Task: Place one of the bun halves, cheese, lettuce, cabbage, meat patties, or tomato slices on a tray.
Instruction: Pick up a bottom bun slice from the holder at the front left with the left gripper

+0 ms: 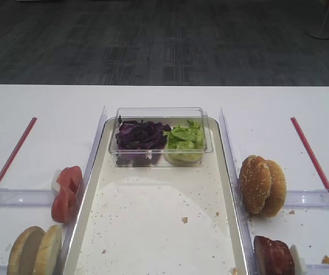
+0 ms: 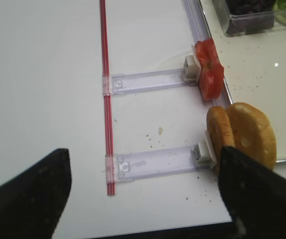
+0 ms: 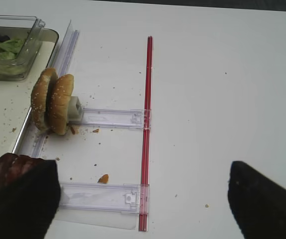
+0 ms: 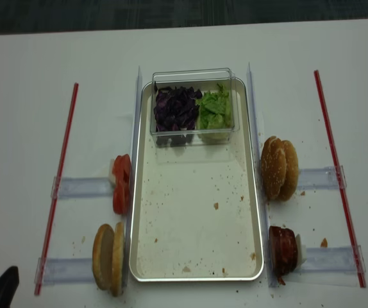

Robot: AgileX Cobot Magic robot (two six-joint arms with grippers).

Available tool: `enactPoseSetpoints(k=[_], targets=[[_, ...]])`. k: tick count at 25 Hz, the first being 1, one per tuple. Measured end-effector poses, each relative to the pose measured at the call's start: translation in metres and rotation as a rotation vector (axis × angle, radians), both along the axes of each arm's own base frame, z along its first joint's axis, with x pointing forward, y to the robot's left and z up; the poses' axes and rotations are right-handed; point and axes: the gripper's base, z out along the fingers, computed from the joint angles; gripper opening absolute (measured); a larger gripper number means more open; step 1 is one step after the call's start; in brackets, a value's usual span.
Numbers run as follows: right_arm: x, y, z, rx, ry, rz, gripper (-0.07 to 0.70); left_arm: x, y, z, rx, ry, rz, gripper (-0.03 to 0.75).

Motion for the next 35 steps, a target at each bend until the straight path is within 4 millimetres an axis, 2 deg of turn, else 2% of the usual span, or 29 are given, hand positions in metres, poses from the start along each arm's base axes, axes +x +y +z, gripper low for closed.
enactPoseSetpoints(k=[6,11,12,24,31,35], targets=[[0.0,0.0,0.0,0.0,0.0,0.0,0.692,0.025,-0.006,0.011,-0.053,0.151,-0.029,0.554],[0.0,0.0,0.0,0.0,0.0,0.0,0.692,0.055,-0.009,0.006,-0.081,0.34,-0.017,0.554],[0.0,0.0,0.0,0.0,0.0,0.0,0.692,0.055,-0.009,0.006,-0.081,0.34,-0.017,0.554],[0.0,0.0,0.0,0.0,0.0,0.0,0.692,0.117,-0.013,-0.029,-0.099,0.714,0.002,0.554],[0.0,0.0,0.0,0.0,0.0,0.0,0.692,0.146,-0.01,-0.055,-0.05,0.84,0.02,0.554],[0.0,0.0,0.0,0.0,0.0,0.0,0.692,0.153,-0.009,-0.061,-0.035,0.862,0.022,0.554]])
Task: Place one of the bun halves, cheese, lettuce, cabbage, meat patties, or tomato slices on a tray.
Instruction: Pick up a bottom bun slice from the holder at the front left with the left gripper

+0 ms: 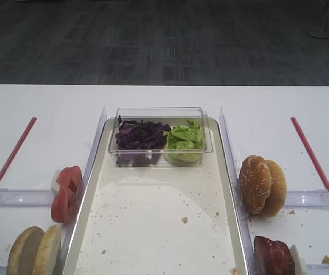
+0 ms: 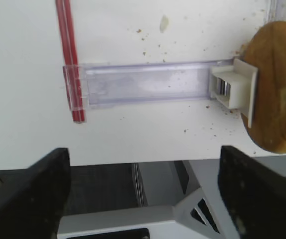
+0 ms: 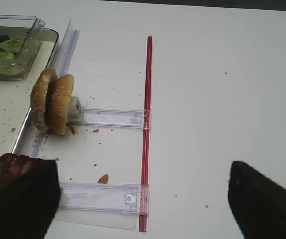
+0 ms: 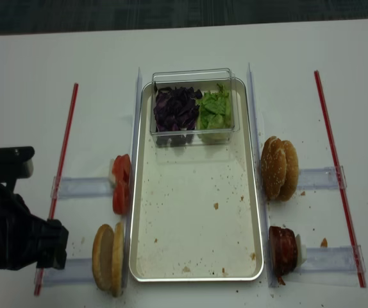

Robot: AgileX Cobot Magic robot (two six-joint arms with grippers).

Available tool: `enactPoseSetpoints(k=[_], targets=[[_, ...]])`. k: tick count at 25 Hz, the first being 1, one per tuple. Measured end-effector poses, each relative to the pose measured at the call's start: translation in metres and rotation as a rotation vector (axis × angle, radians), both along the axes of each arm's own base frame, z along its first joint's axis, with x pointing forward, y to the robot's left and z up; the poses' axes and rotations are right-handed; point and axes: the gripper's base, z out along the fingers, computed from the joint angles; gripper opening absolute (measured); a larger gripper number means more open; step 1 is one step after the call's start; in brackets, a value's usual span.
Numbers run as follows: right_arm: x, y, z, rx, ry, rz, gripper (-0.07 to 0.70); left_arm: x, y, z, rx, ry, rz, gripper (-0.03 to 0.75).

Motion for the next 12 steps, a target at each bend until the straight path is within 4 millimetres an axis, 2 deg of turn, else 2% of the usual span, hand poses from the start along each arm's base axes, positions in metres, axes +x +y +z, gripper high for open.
enactPoseSetpoints(k=[12], targets=[[0.0,0.0,0.0,0.0,0.0,0.0,0.692,0.0062,-0.0002,0.0079,-0.001,-0.036,0.0,0.554]])
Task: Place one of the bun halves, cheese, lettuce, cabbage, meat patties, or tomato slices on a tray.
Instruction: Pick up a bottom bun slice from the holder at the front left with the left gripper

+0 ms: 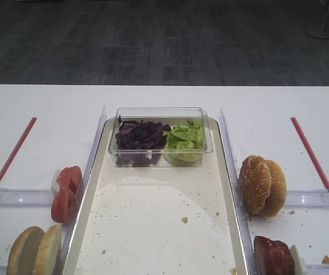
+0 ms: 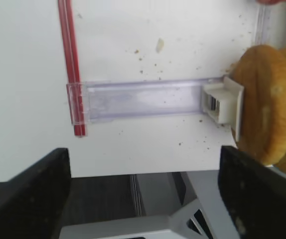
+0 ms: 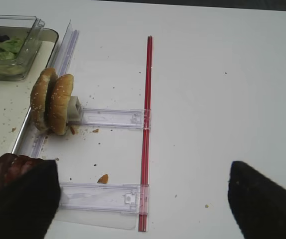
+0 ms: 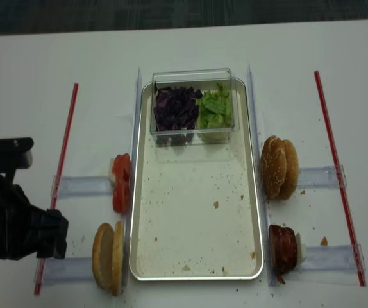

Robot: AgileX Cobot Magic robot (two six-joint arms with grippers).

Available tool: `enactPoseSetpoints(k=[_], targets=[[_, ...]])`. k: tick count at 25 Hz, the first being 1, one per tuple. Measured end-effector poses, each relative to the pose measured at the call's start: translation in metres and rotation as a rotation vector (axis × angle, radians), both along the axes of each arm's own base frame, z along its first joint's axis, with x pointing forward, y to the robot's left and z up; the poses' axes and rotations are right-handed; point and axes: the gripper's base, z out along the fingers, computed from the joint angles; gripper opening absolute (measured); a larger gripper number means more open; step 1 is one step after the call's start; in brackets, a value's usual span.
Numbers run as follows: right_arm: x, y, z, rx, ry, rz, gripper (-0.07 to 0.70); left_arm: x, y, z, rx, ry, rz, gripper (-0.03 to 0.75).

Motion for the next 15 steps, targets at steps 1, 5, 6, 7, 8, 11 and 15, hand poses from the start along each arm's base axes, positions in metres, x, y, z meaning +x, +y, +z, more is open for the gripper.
enactPoseSetpoints(k=[1,5,6,7,8,11,15], targets=[[0.0,0.0,0.0,0.0,0.0,0.0,0.692,0.002,0.0,0.003,-0.005,-0.011,0.004,0.554],[0.0,0.0,0.0,0.0,0.0,0.0,0.692,0.008,-0.004,0.019,-0.04,-0.031,0.014,0.554],[0.0,0.0,0.0,0.0,0.0,0.0,0.692,0.01,-0.005,0.024,-0.053,-0.04,0.015,0.554],[0.0,0.0,0.0,0.0,0.0,0.0,0.692,0.011,-0.006,0.028,-0.059,-0.044,0.013,0.554],[0.0,0.0,0.0,0.0,0.0,0.0,0.692,0.012,-0.007,0.032,-0.063,-0.049,0.009,0.554],[0.0,0.0,0.0,0.0,0.0,0.0,0.692,0.013,-0.011,0.037,-0.07,-0.056,-0.006,0.554],[0.0,0.0,0.0,0.001,0.0,-0.001,0.692,0.011,-0.02,0.038,-0.085,-0.048,-0.029,0.554]])
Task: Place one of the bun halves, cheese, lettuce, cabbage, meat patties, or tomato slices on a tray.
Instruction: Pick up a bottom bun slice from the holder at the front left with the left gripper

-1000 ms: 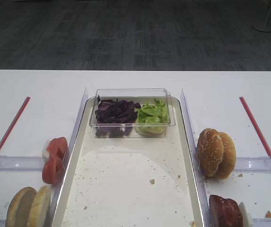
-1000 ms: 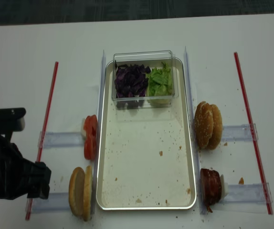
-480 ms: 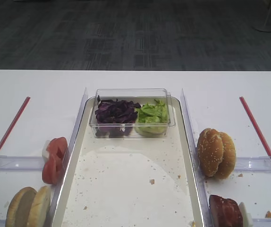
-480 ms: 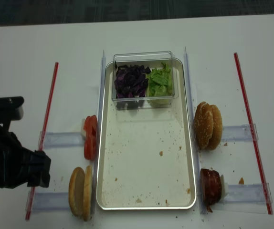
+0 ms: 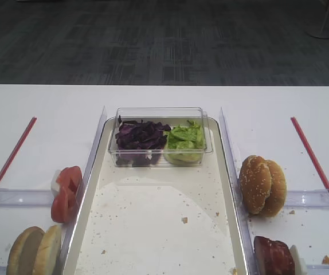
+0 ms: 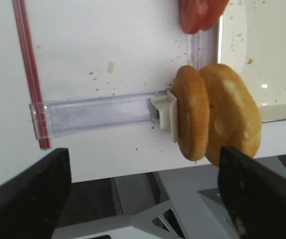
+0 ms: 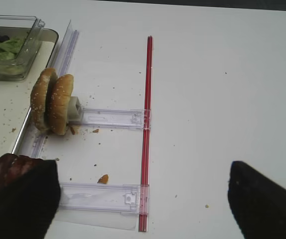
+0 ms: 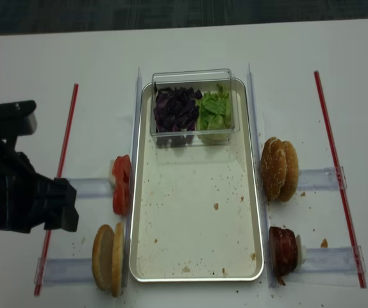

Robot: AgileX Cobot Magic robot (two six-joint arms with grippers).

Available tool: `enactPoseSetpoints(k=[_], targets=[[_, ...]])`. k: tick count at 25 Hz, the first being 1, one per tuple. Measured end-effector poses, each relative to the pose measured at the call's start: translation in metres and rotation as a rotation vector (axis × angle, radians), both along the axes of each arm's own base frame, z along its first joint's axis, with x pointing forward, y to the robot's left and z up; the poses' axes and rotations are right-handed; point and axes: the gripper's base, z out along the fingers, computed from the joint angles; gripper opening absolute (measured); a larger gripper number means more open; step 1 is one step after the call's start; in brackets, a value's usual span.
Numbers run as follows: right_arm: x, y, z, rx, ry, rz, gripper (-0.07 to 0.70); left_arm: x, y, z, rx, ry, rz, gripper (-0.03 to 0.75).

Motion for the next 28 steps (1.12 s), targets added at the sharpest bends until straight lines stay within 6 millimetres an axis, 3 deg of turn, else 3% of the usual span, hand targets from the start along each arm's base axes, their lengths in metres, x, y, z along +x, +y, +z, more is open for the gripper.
enactPoseSetpoints(k=[9,21,28], targets=[[0.0,0.0,0.0,0.0,0.0,0.0,0.692,-0.006,-0.032,-0.001,-0.037,0.026,-0.072,0.545],[0.0,0.0,0.0,0.0,0.0,0.0,0.692,-0.006,-0.096,-0.033,-0.042,0.138,-0.194,0.545],[0.0,0.0,0.0,0.0,0.0,0.0,0.692,-0.001,-0.105,-0.046,-0.028,0.172,-0.202,0.545]])
